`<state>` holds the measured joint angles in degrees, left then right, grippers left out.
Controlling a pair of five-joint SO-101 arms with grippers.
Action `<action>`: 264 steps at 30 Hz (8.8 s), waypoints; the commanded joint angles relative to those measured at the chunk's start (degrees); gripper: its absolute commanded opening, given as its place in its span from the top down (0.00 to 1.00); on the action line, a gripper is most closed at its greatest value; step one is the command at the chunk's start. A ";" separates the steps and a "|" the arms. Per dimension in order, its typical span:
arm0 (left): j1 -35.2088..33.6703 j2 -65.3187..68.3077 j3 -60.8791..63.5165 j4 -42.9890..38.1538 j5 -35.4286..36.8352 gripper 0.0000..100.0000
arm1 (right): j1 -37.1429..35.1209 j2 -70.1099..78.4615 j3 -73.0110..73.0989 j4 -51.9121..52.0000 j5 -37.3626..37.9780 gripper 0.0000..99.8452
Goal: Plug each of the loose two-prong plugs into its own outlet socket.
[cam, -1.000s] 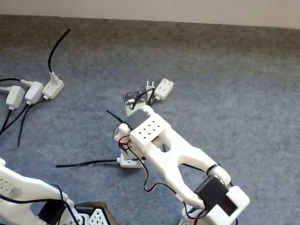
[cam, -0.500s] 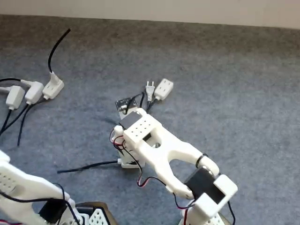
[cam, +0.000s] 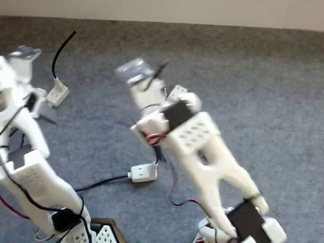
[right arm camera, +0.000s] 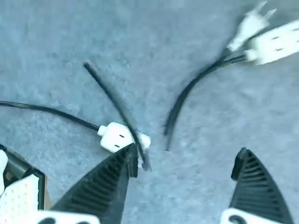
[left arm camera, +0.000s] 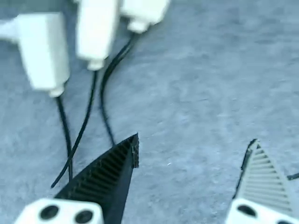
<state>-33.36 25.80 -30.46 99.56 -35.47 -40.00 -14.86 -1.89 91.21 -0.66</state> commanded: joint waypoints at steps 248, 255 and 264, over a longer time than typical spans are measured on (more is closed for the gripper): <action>47.96 -47.52 86.90 -37.01 -30.86 1.00 | 36.70 -49.80 86.99 -48.66 10.64 0.69; 42.07 -35.56 80.31 -40.53 -30.51 0.99 | 36.62 -49.80 86.99 -48.66 10.73 0.69; 39.87 -35.47 69.67 -26.90 -30.15 0.92 | 33.45 -49.80 88.84 -48.66 10.73 0.69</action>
<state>7.16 -9.45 42.95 69.49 -65.98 -5.80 -63.74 87.43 42.24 9.36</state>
